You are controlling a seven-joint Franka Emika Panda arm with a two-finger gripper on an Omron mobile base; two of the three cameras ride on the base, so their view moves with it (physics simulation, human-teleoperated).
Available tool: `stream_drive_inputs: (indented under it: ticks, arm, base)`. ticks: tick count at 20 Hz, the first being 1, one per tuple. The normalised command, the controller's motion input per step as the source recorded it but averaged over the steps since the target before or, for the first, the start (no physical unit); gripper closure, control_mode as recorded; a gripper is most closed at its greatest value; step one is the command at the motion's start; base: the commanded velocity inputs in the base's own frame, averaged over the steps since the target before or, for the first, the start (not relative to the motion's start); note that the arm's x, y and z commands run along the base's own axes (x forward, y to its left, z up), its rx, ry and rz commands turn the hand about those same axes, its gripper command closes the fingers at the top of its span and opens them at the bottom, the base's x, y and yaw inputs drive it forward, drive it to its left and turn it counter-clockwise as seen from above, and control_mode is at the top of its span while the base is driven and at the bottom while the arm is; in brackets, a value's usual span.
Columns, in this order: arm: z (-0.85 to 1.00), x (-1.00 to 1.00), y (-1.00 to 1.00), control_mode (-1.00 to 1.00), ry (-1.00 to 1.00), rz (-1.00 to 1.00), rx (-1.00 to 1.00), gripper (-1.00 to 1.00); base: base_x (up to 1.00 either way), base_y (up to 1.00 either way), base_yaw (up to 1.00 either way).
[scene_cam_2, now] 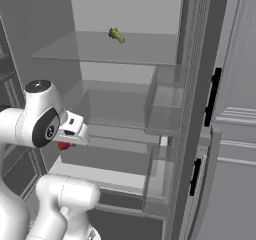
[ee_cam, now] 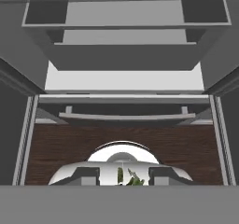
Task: Take the strawberry from the fridge and place it on top of the pancake, located on the dining counter.
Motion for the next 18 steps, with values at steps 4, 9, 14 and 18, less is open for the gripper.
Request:
stream_drive_inputs:
  ticks: [4,9,14,18]
  arm:
    - [0.00,0.00,0.00,1.00,0.00,0.00,0.00,1.00]
    - [0.00,0.00,0.00,1.00,0.00,0.00,0.00,1.00]
    - [0.00,0.00,0.00,1.00,0.00,0.00,0.00,1.00]
    - [0.00,0.00,0.00,1.00,0.00,0.00,0.00,1.00]
  base:
    - [-1.00,0.00,0.15]
    - [-0.85,0.04,0.38]
    - [-0.80,-0.06,0.64]
    - [-0.75,-0.03,0.74]
